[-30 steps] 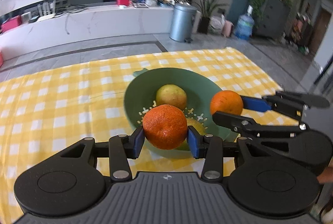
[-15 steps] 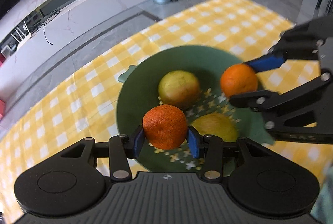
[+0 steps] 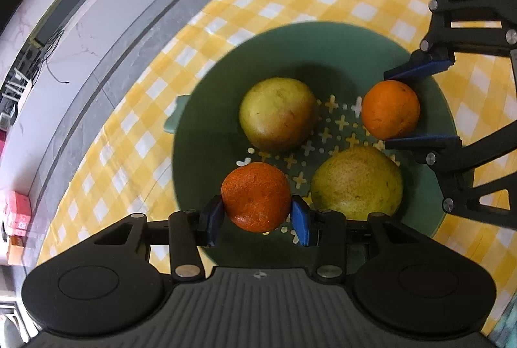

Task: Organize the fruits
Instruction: 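Release the orange into the colander with the left gripper while the right gripper drops its orange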

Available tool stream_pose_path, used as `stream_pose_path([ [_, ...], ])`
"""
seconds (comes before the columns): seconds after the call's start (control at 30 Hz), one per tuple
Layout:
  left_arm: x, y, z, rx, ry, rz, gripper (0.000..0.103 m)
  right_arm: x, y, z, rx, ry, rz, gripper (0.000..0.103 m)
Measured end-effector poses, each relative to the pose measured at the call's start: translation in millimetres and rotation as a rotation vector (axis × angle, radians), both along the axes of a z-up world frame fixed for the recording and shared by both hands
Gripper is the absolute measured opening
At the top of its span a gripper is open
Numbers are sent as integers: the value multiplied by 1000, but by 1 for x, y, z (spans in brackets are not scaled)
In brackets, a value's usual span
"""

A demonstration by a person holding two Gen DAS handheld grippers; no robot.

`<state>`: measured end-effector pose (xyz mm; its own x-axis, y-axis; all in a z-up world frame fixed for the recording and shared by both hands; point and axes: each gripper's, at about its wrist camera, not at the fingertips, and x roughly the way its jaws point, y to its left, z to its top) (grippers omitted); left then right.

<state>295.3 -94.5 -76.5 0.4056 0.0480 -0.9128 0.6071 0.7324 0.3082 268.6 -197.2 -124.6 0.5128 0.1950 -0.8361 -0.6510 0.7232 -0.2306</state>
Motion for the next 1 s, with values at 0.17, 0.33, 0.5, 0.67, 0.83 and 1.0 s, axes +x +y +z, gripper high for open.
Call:
stream_pose_path([
  [0.17, 3, -3, -9, 7, 22, 16, 56, -3, 1, 0, 14, 4, -10, 39],
  [0.33, 1, -1, -14, 13, 31, 27, 59, -8, 1, 4, 25, -20, -16, 45],
  [0.5, -5, 1, -4, 11, -9, 28, 65, -14, -2, 19, 65, -56, -42, 51],
  [0.67, -22, 7, 24, -37, -89, 47, 65, -23, -8, 42, 130, -109, -104, 52],
  [0.83, -54, 12, 59, -93, -173, 80, 66, -43, -19, 61, 266, -110, -181, 52],
  [1.0, -86, 24, 85, -213, -222, 153, 66, -74, -24, 69, 342, -154, -242, 52],
])
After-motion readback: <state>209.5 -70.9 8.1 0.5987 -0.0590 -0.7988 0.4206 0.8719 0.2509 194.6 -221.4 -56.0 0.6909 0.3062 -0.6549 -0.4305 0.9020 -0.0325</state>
